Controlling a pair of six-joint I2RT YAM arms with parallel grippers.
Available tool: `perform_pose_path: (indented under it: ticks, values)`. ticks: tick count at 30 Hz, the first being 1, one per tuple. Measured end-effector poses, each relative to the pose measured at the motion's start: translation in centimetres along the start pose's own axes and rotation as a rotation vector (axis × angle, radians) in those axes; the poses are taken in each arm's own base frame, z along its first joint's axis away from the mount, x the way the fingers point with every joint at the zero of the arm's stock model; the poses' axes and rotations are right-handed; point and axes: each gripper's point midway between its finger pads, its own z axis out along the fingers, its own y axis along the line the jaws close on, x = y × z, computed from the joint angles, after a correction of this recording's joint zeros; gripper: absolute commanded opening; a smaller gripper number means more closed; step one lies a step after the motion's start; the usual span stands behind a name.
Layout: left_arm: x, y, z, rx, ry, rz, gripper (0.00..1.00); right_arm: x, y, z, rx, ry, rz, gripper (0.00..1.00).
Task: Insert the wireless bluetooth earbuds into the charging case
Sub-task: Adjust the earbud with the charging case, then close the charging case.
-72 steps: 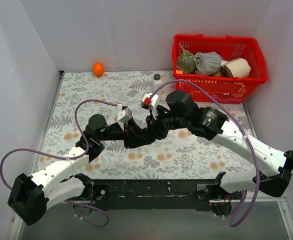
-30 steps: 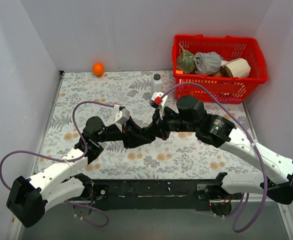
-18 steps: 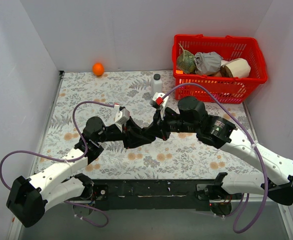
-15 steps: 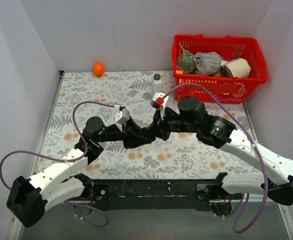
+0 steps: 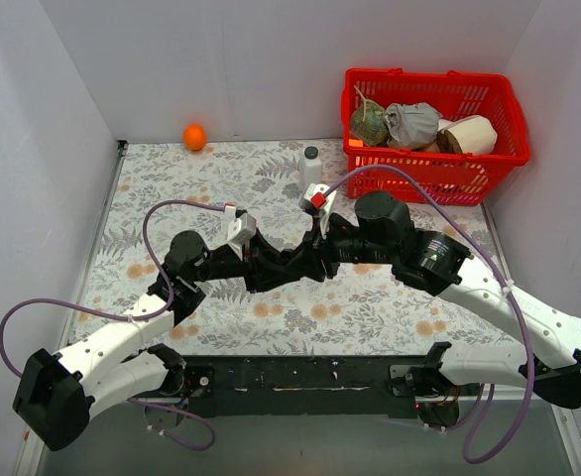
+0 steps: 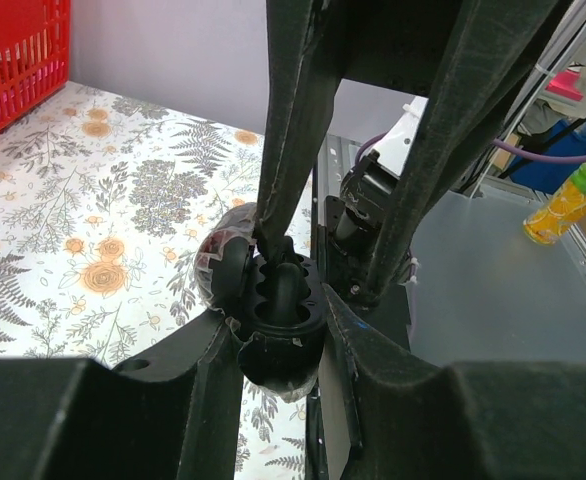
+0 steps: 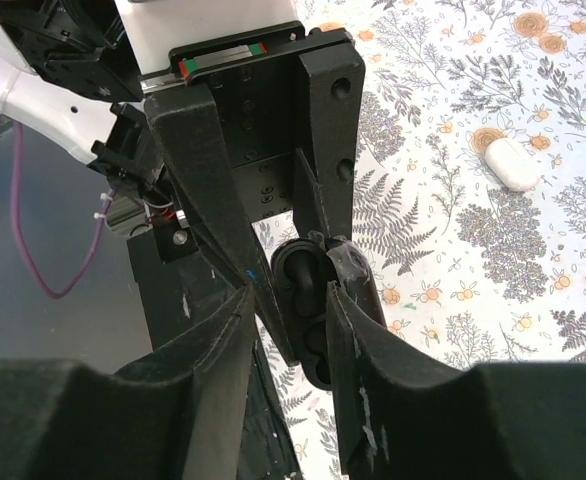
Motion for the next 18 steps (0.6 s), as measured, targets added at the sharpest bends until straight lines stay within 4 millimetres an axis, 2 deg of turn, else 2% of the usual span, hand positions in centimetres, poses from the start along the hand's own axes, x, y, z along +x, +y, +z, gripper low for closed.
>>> perform_pose_path:
  ticks: [6,10,13,14,16,17,18]
  values:
    - [0.0,0.1,0.0,-0.004,-0.001,0.0,0.0,-0.5,-0.1,-0.4,0.017,-0.005,0.002,0.56]
    - [0.2,0.1,0.0,-0.005,0.001,-0.003,0.0,-2.4,-0.8,-1.7,0.089,-0.066,-0.013,0.55]
    - [0.2,0.1,-0.1,-0.004,0.001,-0.003,0.0,-3.7,-2.1,-3.4,0.182,-0.126,0.0,0.42]
    - [0.2,0.0,-0.1,-0.003,0.001,-0.003,0.0,-4.1,-2.7,-4.0,0.217,-0.148,0.011,0.3]
    - [0.3,0.0,-0.1,-0.003,0.001,-0.002,0.0,-4.6,-4.4,-5.1,0.289,-0.18,0.045,0.18]
    - [0.4,-0.1,-0.2,-0.002,0.001,-0.001,0.0,-4.7,-5.1,-5.3,0.313,-0.184,0.058,0.09]
    - [0.4,-0.1,-0.3,-0.001,0.002,0.0,0.0,-4.6,-5.8,-5.4,0.337,-0.183,0.073,0.06]
